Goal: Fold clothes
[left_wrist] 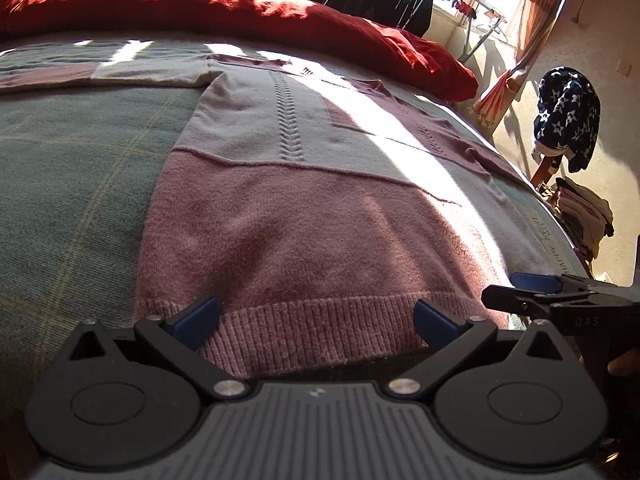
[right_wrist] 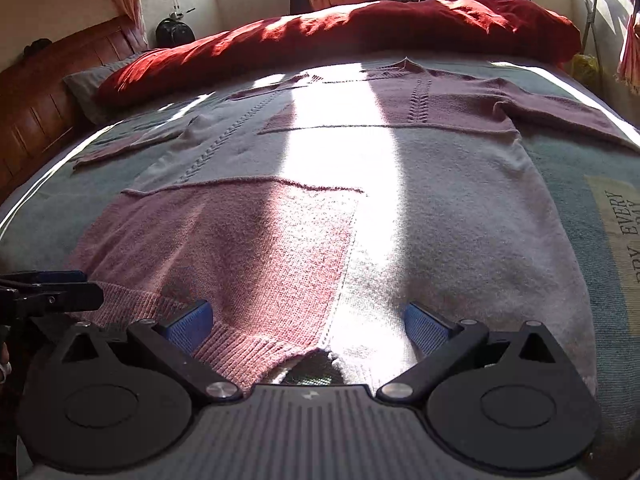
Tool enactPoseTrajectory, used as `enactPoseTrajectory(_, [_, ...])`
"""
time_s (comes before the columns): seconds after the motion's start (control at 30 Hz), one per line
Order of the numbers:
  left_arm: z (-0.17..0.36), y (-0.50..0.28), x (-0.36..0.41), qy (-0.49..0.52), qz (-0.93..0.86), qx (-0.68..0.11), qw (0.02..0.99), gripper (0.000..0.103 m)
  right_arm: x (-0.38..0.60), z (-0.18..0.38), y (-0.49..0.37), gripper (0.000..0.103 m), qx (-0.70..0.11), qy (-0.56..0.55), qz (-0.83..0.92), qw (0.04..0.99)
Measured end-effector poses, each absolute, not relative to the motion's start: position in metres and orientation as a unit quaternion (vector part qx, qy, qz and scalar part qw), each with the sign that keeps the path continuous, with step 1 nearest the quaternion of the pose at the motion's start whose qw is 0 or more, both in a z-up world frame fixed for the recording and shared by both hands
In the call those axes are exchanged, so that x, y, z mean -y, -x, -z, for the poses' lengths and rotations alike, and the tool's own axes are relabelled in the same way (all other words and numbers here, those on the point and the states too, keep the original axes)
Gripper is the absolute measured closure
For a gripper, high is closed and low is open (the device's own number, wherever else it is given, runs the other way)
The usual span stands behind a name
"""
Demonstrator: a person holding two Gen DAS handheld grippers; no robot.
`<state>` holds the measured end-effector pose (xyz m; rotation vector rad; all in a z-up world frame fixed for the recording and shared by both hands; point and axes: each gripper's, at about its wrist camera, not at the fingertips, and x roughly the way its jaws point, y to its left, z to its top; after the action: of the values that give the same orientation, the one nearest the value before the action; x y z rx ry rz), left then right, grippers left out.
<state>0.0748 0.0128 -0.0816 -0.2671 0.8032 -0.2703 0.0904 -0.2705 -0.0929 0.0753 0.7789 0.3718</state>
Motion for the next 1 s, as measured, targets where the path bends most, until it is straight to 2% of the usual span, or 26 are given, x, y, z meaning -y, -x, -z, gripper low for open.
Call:
enactPoseTrajectory(0.33, [0.052,-0.092,-0.007,0.126,0.158,-0.36,0.911,0.001,0.265,0.097,-0.085,0.0,-0.366,-0.007,-0.171,0.915])
enactPoseTrajectory(0.57, [0.075,-0.104,0.022,0.136,0.189,-0.401,0.886,0.001,0.268,0.096,-0.084,0.0,-0.367,-0.006,-0.179,0.913])
enactPoseTrajectory(0.7, [0.074,-0.092,0.021,0.123,0.188,-0.396,0.89,0.001,0.267,0.098,-0.082,0.0,-0.363,0.007,-0.185,0.913])
enactPoseTrajectory(0.9, [0.046,-0.099,0.005,0.126,0.192,-0.356,0.906,0.001,0.261,0.085,-0.09,0.0,-0.375,0.016,-0.185,0.908])
enactPoseTrajectory(1.0, [0.054,-0.109,0.0,0.147,0.181,-0.363,0.902,0.001,0.261,0.072,-0.099,0.0,-0.37,0.01,-0.187,0.91])
